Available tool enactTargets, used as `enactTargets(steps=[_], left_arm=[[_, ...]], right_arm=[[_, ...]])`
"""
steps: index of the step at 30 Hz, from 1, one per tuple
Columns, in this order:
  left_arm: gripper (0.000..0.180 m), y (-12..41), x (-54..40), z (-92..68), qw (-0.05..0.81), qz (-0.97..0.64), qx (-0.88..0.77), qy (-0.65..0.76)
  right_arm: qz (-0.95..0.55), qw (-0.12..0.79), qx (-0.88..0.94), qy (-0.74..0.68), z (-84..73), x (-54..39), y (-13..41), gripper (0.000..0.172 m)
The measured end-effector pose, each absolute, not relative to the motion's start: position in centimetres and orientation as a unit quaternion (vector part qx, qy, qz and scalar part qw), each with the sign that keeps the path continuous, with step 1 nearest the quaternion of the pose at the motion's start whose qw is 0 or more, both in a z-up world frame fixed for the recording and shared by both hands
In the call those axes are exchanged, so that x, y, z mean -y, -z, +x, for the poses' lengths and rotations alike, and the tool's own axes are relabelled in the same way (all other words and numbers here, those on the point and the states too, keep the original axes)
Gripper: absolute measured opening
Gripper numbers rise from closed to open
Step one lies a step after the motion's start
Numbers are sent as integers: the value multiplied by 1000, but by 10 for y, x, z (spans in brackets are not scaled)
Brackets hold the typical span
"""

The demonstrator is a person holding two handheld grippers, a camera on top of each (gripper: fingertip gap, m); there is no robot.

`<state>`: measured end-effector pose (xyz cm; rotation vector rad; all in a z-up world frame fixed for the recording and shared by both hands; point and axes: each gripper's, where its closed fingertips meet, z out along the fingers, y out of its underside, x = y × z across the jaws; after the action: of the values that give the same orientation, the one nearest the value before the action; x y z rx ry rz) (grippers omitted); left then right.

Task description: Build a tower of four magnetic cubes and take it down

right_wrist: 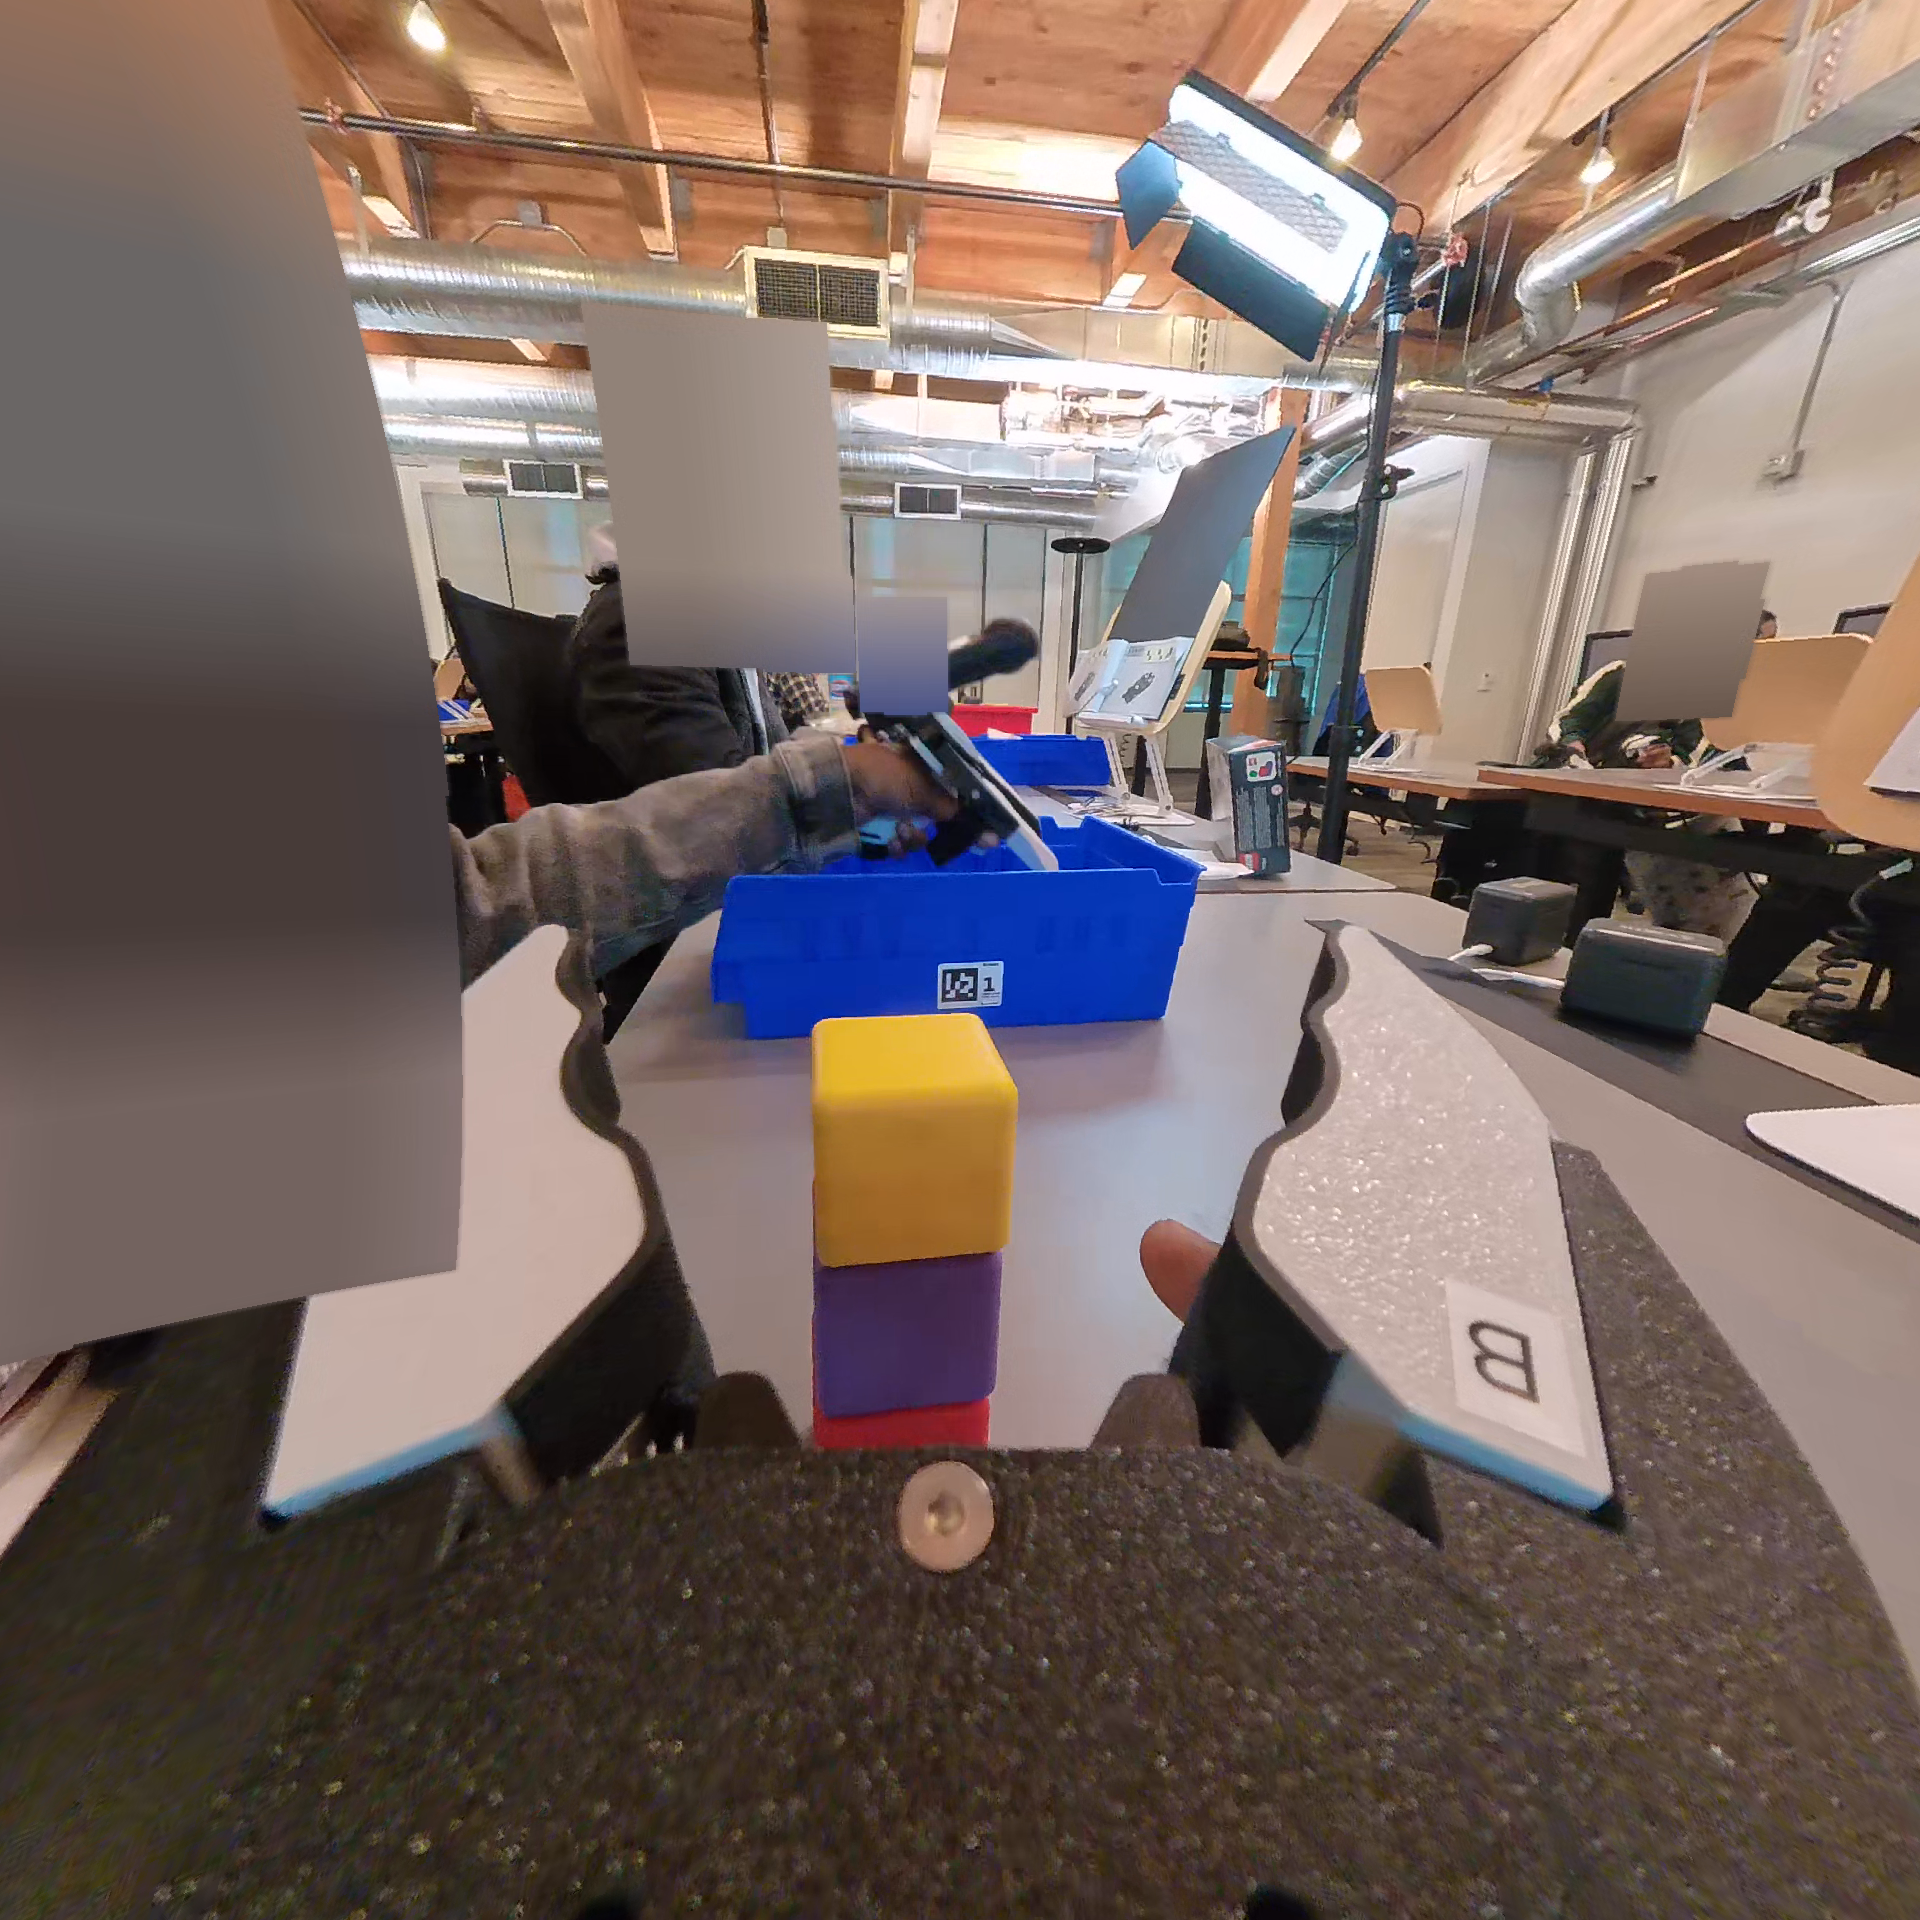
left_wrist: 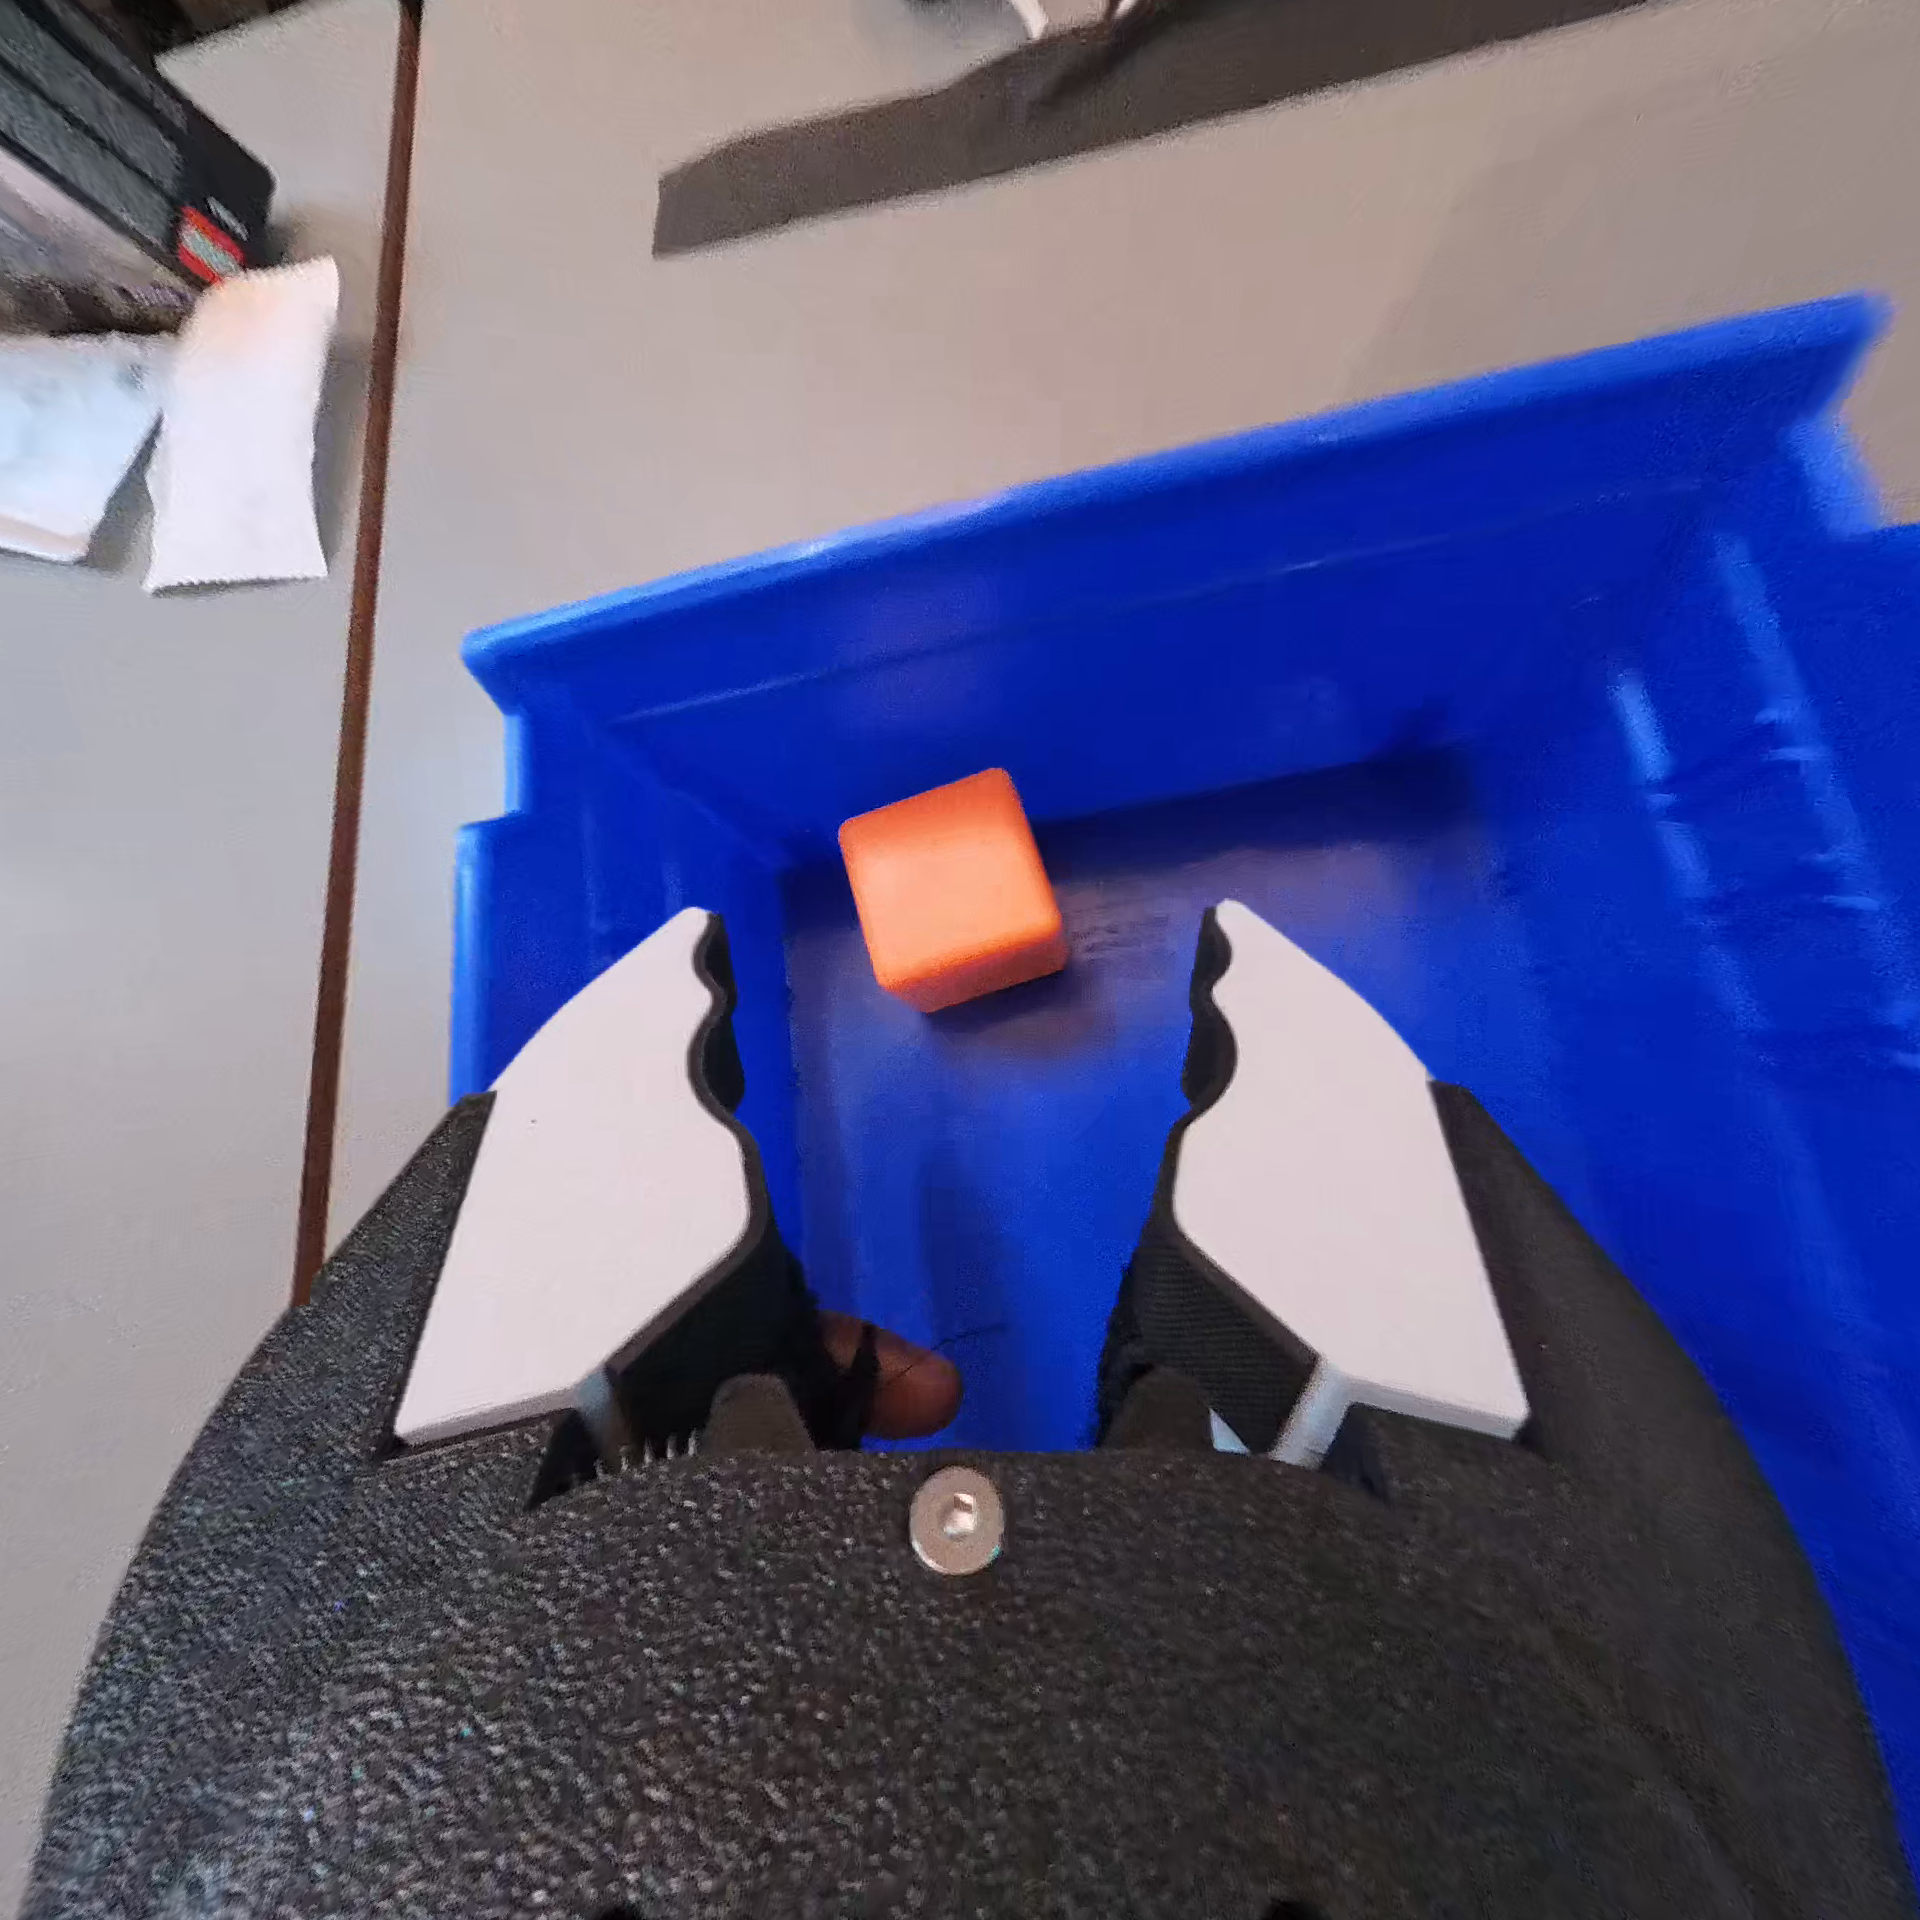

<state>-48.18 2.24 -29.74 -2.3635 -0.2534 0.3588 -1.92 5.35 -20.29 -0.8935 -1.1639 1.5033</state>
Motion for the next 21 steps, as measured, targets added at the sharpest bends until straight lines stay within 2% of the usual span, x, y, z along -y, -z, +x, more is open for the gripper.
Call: enactTargets(steps=[5, 6, 7, 8, 10, 13, 17, 19, 21], left_arm=[[86, 335, -34, -487, 335, -929, 132, -85], [80, 341, -35, -489, 332, -930, 134, -85], [58, 347, -36, -491, 328, -932, 128, -83], [52, 349, -37, -493, 339, -929, 121, -84], [52, 341, -38, -492, 372, -917, 133, -61], [51, 280, -41, -470, 524, -841, 137, 8], [51, 163, -19, -384, 718, -636, 115, 258], [50, 124, 1, -333, 737, -541, 89, 395], [50, 109, 12, -287, 729, -499, 65, 464]], right_arm=[[-369, 498, 484, -617, -20, -53, 204, 126], [-369, 498, 486, -617, -20, -53, 205, 126], [-368, 497, 487, -616, -20, -52, 205, 126], [-367, 496, 489, -616, -20, -51, 205, 126], [-367, 496, 490, -615, -20, -51, 205, 125], [-363, 499, 488, -617, -20, -51, 204, 123], [-351, 521, 492, -603, -20, -48, 200, 118], [-341, 550, 490, -584, -19, -48, 193, 116], [-329, 588, 472, -568, -17, -48, 179, 115]])
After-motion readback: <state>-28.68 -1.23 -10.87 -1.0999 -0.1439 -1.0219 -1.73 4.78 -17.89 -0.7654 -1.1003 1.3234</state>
